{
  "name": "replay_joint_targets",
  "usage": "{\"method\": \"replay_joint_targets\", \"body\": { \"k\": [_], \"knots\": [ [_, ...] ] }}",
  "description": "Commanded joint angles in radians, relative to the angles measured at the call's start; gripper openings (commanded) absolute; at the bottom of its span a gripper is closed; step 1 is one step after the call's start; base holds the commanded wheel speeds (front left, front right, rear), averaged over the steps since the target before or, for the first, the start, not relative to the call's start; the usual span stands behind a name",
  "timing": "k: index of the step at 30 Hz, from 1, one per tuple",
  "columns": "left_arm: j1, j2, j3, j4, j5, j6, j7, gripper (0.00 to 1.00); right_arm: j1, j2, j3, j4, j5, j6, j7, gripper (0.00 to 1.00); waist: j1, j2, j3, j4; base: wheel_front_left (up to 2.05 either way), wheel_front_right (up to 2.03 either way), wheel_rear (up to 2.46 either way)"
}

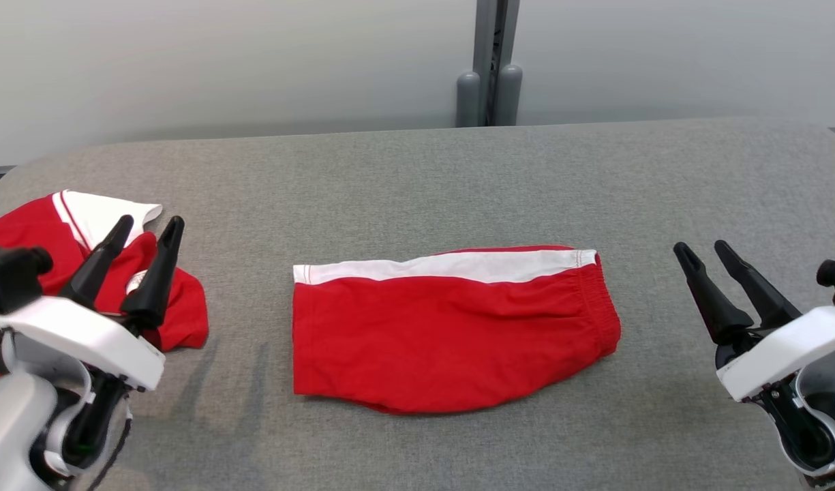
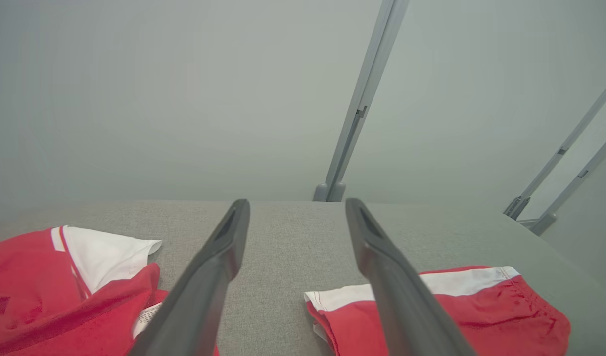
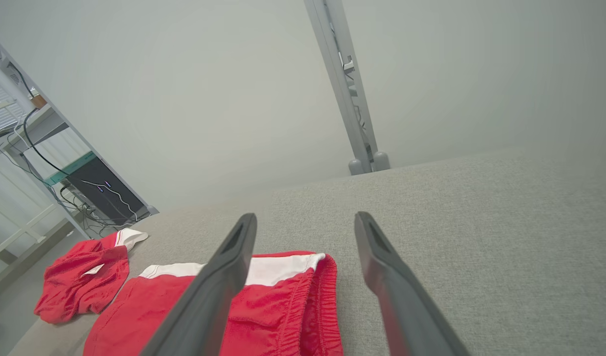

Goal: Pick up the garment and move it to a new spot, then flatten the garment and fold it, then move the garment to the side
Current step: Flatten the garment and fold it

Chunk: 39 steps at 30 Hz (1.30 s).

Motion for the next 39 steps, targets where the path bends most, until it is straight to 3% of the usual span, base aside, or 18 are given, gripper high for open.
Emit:
{"method": "replay_joint_targets", "body": {
  "k": [1, 8, 11, 17, 22, 31, 39],
  "knots": [
    [0.032, -0.017, 0.005, -0.013, 0.034, 0.028, -0.064, 1.0, 0.027, 0.011, -0.022, -0.014, -0.029, 0.0, -0.026, 1.0, 0.0, 0.0, -0.005, 0.018, 0.0, 0.0, 0.0],
    [0.11, -0.078, 0.041, -0.015, 0.16, 0.11, -0.163, 1.0, 0.065, 0.066, -0.09, -0.043, -0.122, 0.0, -0.103, 1.0, 0.0, 0.0, 0.0, 0.035, 0.0, 0.0, 0.0],
    [0.141, -0.106, 0.062, -0.004, 0.227, 0.124, -0.167, 1.0, 0.089, 0.096, -0.114, -0.041, -0.158, 0.0, -0.148, 1.0, 0.0, 0.0, 0.003, 0.038, 0.0, 0.0, 0.0],
    [0.231, -0.214, 0.173, -0.019, 0.358, 0.132, -0.167, 1.0, 0.114, 0.154, -0.157, 0.023, -0.216, 0.0, -0.21, 1.0, 0.0, 0.0, 0.011, 0.036, 0.0, 0.0, 0.0],
    [0.291, -0.31, 0.234, -0.028, 0.455, 0.087, -0.167, 1.0, 0.084, 0.168, -0.14, 0.08, -0.199, 0.0, -0.184, 1.0, 0.0, 0.0, 0.019, 0.043, 0.0, 0.0, 0.0],
    [0.312, -0.431, 0.283, 0.014, 0.565, -0.012, -0.167, 1.0, -0.019, 0.13, -0.044, 0.218, -0.141, 0.0, -0.064, 1.0, 0.0, 0.0, 0.012, 0.08, 0.0, 0.0, 0.0],
    [0.315, -0.495, 0.314, 0.061, 0.615, -0.067, -0.167, 1.0, -0.075, 0.117, -0.018, 0.347, -0.094, 0.001, 0.006, 1.0, 0.0, 0.0, 0.007, 0.135, 0.0, 0.0, 0.0]
  ]
}}
